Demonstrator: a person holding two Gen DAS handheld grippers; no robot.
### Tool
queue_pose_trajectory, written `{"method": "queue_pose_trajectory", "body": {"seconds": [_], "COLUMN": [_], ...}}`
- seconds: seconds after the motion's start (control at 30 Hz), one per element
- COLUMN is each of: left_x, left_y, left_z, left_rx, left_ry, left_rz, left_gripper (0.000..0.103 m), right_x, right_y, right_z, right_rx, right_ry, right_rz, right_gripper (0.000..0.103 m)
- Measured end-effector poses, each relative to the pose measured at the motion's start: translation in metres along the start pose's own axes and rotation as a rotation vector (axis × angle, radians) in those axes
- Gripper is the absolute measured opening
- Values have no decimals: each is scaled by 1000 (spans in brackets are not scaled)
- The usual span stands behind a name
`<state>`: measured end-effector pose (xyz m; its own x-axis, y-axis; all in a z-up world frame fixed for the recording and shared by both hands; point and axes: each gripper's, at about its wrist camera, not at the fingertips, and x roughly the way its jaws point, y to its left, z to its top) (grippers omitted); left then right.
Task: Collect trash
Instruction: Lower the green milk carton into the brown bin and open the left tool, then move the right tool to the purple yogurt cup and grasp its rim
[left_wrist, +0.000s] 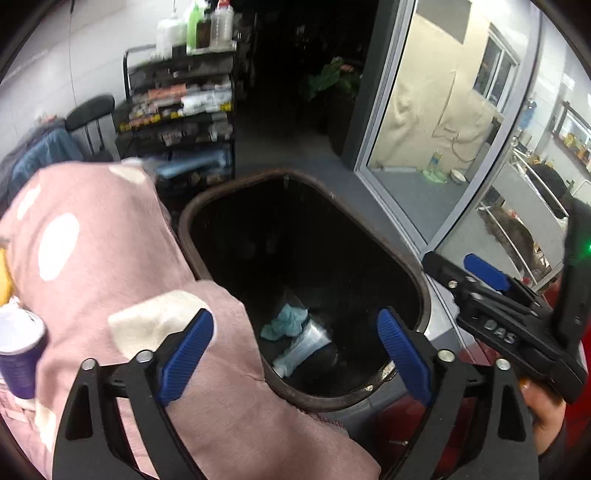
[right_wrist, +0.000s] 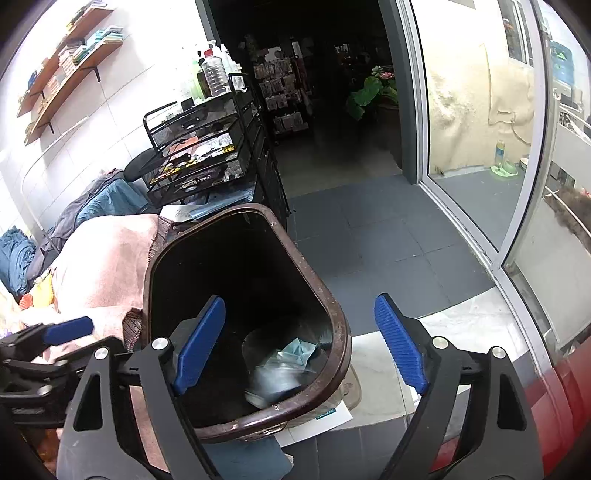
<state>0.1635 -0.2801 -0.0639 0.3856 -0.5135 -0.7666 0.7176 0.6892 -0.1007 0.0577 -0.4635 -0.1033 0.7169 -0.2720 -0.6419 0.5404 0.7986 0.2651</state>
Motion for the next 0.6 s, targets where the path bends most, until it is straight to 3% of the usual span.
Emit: {"method": "queue_pose_trajectory", "body": {"seconds": [0.3,0.6], "left_x": [-62,-113], "left_y": [17,46], "left_z": [-15,-52], "left_rx": [-29,-91], "left_ry": [-183,-307], "left_rz": [61,153], "left_gripper": [98,98], "right_x": [-5,-14], "right_y": [19,83], "right_z": [-2,-13], "right_rx": [-24,-132], "right_ry": [-17,-13], "right_rz": [60,195], "right_gripper": [84,88]}}
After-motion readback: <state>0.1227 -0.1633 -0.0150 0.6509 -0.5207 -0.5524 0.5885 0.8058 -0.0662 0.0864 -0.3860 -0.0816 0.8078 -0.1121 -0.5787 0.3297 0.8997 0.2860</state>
